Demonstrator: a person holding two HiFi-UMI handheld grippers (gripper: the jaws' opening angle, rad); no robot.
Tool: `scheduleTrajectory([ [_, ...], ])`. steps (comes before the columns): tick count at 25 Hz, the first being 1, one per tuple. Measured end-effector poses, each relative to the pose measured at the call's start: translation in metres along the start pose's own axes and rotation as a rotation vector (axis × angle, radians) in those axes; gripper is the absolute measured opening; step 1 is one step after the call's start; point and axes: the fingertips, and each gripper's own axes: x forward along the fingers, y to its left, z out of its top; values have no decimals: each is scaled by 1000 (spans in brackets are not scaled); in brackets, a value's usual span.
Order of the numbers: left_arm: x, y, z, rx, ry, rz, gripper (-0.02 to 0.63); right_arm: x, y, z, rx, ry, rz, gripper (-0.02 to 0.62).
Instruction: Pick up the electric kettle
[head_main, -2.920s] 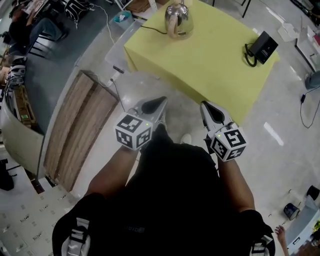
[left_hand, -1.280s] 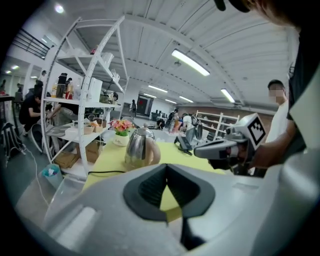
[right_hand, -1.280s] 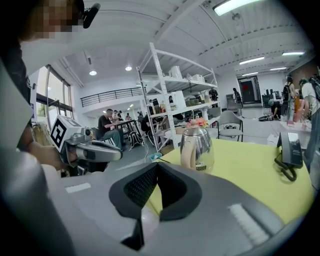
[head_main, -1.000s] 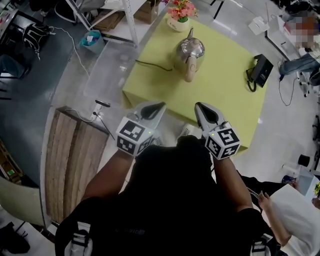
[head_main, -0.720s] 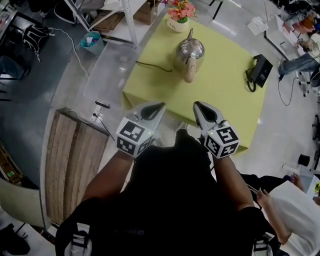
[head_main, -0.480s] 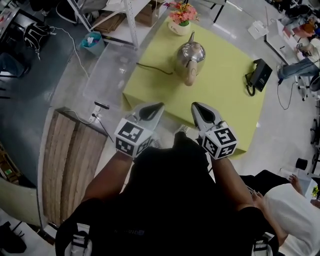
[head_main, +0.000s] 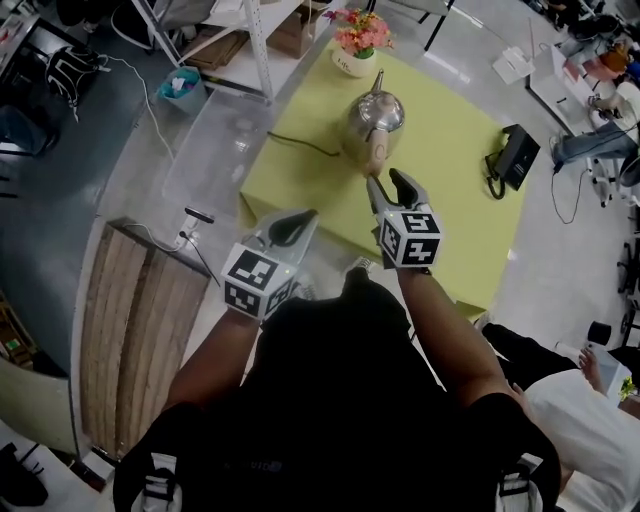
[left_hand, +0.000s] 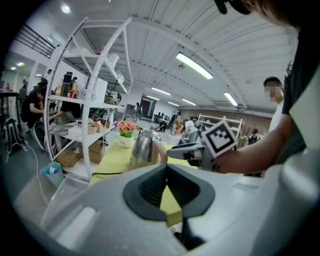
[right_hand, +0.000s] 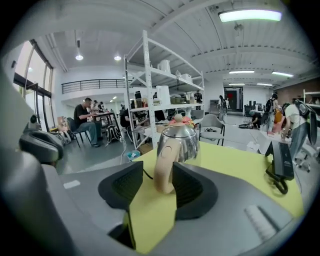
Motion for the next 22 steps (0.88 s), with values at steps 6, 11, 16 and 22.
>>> scheduleTrajectory([
  [6, -12, 15, 0, -24, -15, 51, 2, 46, -13, 1, -8, 34, -86, 232],
  [11, -20, 21, -9, -50, -17, 88, 2, 63, -21, -2, -9, 52, -128, 232],
  [16, -30, 24, -15, -70, -19, 120, 2, 70, -22, 1, -42, 54, -132, 229],
  [22, -29, 27, -17, -76, -21, 134, 2, 67, -30, -1, -70, 49, -143, 201],
])
